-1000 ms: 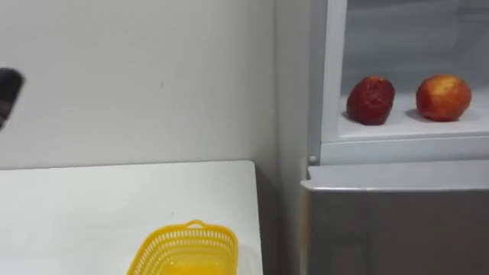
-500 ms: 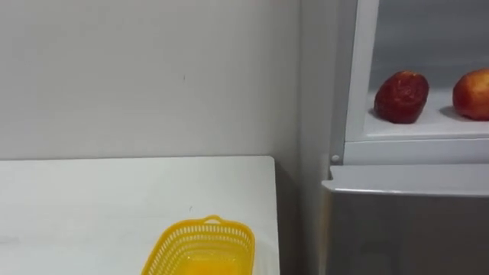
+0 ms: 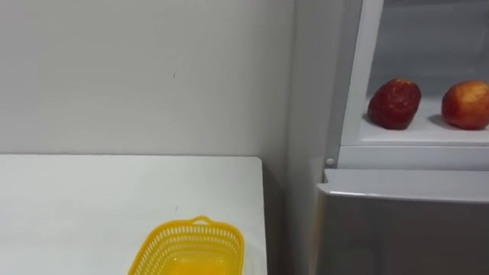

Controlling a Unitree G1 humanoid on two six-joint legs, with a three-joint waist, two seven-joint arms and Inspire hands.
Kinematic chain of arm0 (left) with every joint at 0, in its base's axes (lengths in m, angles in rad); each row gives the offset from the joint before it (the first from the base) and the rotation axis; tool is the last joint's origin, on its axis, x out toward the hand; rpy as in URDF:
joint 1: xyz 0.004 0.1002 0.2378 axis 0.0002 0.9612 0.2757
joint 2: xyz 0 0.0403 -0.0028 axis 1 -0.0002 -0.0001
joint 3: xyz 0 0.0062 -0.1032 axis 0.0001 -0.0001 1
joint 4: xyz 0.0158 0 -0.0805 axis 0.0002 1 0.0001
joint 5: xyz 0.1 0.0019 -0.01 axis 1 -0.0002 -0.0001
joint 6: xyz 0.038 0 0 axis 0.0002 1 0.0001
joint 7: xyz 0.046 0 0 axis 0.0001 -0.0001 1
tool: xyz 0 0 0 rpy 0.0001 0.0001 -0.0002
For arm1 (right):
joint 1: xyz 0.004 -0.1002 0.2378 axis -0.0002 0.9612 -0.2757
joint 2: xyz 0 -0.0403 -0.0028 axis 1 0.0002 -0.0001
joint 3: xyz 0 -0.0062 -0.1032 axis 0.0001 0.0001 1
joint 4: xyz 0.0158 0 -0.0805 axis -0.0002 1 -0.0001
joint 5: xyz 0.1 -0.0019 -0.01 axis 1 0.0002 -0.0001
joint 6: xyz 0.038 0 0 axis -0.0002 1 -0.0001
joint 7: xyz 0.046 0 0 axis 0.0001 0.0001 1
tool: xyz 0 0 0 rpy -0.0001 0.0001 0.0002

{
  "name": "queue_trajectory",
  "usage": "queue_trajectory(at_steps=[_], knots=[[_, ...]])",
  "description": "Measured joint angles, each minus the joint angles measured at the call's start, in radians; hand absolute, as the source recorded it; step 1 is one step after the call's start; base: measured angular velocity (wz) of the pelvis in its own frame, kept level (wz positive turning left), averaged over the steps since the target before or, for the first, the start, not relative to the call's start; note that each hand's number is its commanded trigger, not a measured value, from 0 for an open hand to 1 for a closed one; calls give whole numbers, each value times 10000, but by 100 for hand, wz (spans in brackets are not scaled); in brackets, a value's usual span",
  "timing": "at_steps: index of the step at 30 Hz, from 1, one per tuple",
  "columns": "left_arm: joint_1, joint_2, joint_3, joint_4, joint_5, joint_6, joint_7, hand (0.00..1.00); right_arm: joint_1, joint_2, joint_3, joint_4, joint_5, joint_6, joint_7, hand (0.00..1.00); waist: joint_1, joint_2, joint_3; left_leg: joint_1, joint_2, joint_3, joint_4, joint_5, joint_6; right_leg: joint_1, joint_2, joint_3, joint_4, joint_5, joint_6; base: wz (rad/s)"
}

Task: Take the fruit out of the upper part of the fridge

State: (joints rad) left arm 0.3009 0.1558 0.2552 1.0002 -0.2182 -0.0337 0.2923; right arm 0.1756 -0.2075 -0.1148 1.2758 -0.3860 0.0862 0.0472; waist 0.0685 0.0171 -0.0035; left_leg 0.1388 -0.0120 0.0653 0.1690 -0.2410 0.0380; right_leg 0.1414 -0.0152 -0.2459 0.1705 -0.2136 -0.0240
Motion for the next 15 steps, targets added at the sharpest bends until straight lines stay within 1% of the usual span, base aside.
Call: queue_trajectory(at_steps=[2, 3, 5, 6, 7, 8, 9, 11, 12, 15], knots=[[10, -153, -48, 154, 908, 200, -350, 0, 3, 26, 72, -23, -299, 10, -2, 0, -94, 6, 7, -25, 0, 33, -4, 1, 0, -20, 1, 11, 5, -1, 0, 3], [7, -183, -97, 155, 1172, 234, -438, 0, -12, 43, 82, -29, -424, 10, 2, 0, -111, -4, 5, -27, 1, 18, -3, 1, 0, -25, 0, 10, 14, -1, -1, 0], [-86, -196, -662, 141, 2434, 356, -780, 0, -124, 88, 175, -27, -513, -1, 13, 0, -223, -44, 12, -62, 1, 1, 11, 1, 0, -24, -5, -10, 1, -9, 2, 2], [-122, -200, -770, 141, 2755, 366, -877, 0, -174, 96, 186, -27, -521, -2, 13, 0, -277, -57, 16, -71, 0, 2, 10, 1, 0, -22, -5, -11, -1, -11, 3, 3], [-214, -202, -994, 142, 3257, 402, -1035, 0, -270, 111, 319, -26, -538, -3, 13, 0, -392, -98, 21, -63, -1, 60, 6, 4, 2, -13, -5, -1, -6, -13, 6, -4], [-351, -203, -1218, 142, 3579, 475, -1193, 0, -316, 134, 473, -12, -566, -6, 9, 0, -432, -131, 20, -30, 9, 129, 2, 4, 2, -35, 3, 45, -11, -13, 6, -8], [-429, -203, -1318, 146, 3689, 512, -1291, 0, -339, 146, 546, -4, -574, -4, 10, 0, -442, -146, 25, -11, 11, 154, -4, 4, 2, -32, 10, 80, -7, -12, 6, -13], [-728, -215, -1780, 221, 3822, 568, -1562, 0, -391, 197, 820, 49, -550, 18, 11, 0, -505, -213, 39, 60, 10, 222, -54, 4, 3, -17, 29, 217, 2, -13, 8, -15], [-786, -224, -1978, 236, 3864, 583, -1675, 0, -405, 226, 959, 50, -541, 23, 11, 0, -558, -239, 44, 64, 12, 277, -71, 3, 4, -33, 32, 260, -3, -14, 10, -12], [-883, -236, -2238, 227, 3883, 685, -1914, 0, -375, 373, 1119, 48, -522, 106, -3, 0, -675, -292, 40, 73, 22, 408, -120, 4, 5, -127, 47, 388, 5, -15, 20, -14]])
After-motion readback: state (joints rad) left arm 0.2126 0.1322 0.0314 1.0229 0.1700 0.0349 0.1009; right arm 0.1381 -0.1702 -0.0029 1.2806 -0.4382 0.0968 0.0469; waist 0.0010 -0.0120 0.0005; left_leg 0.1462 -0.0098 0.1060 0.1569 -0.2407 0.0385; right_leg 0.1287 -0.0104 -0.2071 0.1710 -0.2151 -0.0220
